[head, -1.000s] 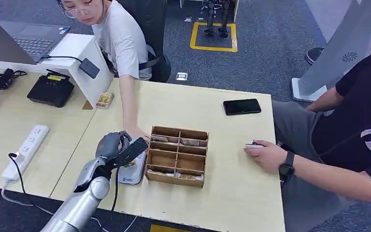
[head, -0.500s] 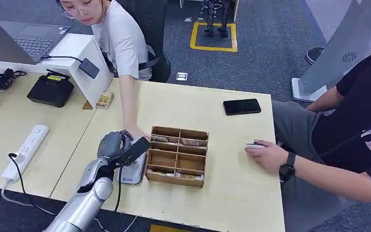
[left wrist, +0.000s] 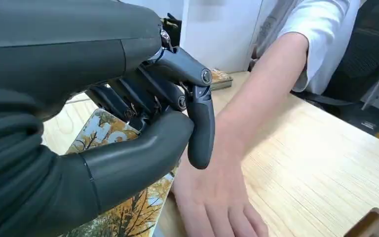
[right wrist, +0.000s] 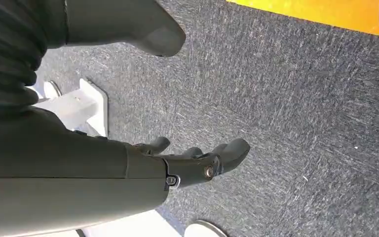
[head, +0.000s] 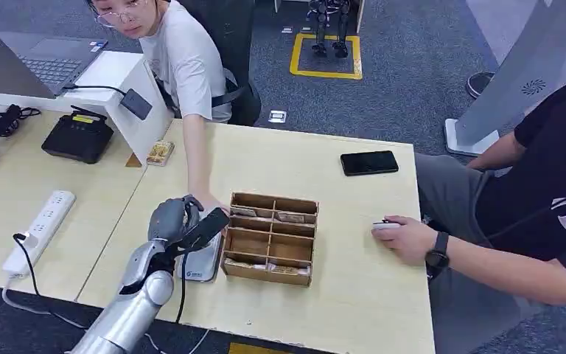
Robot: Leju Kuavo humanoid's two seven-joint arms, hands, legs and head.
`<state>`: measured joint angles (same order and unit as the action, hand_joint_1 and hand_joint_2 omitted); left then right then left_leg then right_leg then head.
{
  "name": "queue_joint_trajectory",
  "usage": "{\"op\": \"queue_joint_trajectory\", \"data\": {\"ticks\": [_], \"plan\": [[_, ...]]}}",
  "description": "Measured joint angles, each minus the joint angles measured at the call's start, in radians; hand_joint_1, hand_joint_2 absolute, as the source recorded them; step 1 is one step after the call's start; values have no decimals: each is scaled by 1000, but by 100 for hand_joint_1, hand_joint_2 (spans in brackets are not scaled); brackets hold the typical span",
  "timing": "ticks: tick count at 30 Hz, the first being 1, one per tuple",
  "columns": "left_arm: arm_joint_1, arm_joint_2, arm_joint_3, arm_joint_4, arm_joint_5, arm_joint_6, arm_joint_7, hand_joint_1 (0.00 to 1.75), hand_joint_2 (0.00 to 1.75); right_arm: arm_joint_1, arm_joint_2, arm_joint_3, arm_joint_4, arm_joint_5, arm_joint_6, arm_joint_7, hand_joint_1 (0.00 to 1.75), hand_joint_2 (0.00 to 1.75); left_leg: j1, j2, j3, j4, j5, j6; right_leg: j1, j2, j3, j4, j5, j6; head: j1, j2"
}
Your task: Pass the card to the sensor for recognition and then transmit it.
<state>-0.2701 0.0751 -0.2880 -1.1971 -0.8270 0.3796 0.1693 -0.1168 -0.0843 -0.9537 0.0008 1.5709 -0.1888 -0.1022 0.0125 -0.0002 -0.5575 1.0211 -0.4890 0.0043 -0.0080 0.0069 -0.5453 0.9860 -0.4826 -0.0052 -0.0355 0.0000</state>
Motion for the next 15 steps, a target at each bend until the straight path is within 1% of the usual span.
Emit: {"op": "queue_joint_trajectory", "data": {"ticks": [5,6,8,9,11,15], "plan": [[0,-3,0,0,-9,0,10,175,175,0,1,0,0,0,-1,0,0,175,0,0,0,0,0,0,0,0,0,0,0,0,0,0],[-1,-3,0,0,-24,-4,25,175,175,0,1,0,0,0,-1,0,0,175,0,0,0,0,0,0,0,0,0,0,0,0,0,0],[-4,-3,0,4,-57,-31,69,175,175,0,2,0,0,0,-1,3,0,175,0,0,0,0,0,0,0,0,0,0,0,0,0,0],[-6,-3,0,7,-59,-48,77,175,175,-1,2,0,0,0,-2,4,0,175,0,0,0,0,0,0,0,0,0,0,0,0,0,0],[-14,-3,0,16,-57,-78,85,175,175,-2,2,0,0,0,-1,10,0,175,0,0,0,0,0,0,0,0,0,0,0,0,0,0],[-28,-3,0,34,-33,-106,93,175,175,-5,2,-7,0,0,0,10,0,175,0,0,0,0,0,0,0,0,0,0,0,0,0,0]]}}
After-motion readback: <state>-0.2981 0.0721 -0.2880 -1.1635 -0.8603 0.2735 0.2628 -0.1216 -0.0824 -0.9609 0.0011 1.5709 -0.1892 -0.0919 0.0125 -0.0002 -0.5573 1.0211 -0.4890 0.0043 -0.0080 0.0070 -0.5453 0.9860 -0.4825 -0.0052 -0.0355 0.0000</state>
